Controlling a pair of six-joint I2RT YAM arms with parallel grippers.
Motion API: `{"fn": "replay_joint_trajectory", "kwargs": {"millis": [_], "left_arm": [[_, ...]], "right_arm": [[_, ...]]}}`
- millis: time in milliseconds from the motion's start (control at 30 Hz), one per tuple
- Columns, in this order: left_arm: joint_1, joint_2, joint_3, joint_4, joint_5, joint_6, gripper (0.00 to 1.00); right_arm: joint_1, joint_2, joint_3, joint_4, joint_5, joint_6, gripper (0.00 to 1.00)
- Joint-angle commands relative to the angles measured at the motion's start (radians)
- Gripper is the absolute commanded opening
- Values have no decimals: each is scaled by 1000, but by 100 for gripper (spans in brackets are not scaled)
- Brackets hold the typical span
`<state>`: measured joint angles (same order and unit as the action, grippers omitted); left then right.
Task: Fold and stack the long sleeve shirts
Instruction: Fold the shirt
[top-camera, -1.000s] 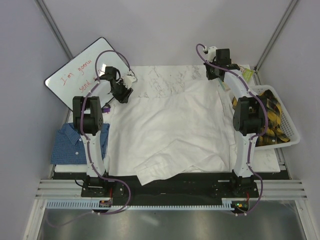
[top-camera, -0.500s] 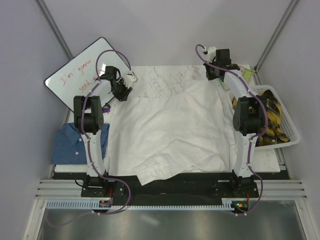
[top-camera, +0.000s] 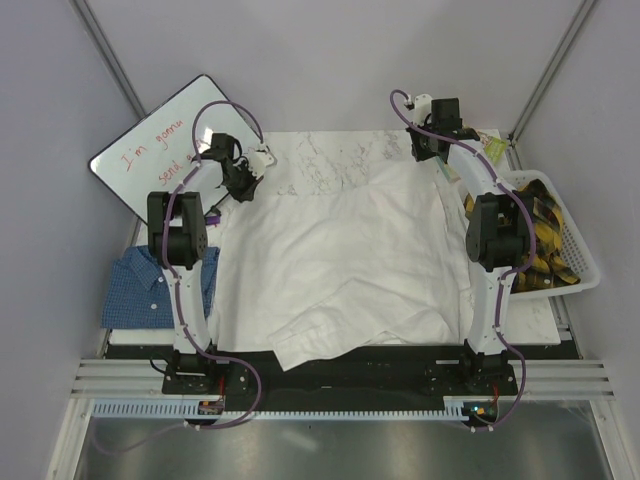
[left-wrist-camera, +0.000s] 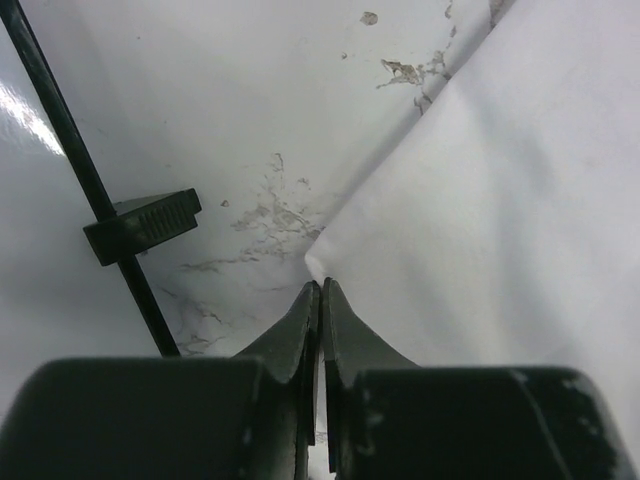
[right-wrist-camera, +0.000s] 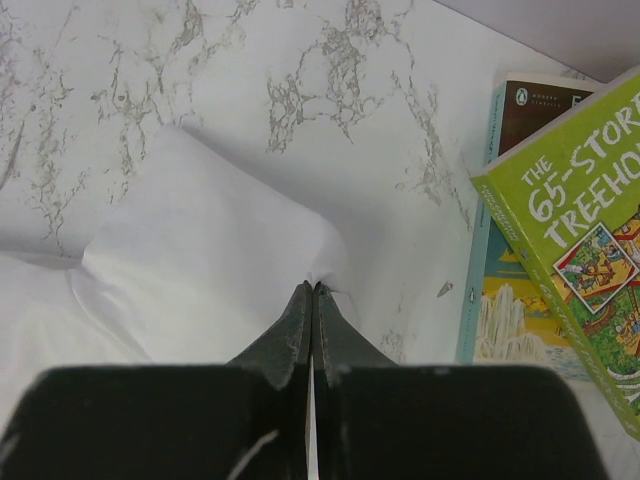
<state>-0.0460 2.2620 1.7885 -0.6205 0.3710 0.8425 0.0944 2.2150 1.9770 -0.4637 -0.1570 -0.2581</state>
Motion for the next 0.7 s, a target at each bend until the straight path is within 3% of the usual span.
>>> {"fn": "replay_joint_trajectory", "kwargs": {"millis": [0, 667], "left_arm": [[-2, -110, -31, -13, 63, 12, 5], [5, -467, -374, 67, 34, 95, 2]], "right_arm": [[-4, -92, -10, 10, -30, -3, 0], [-13, -434, -348, -29, -84, -59, 0]]}}
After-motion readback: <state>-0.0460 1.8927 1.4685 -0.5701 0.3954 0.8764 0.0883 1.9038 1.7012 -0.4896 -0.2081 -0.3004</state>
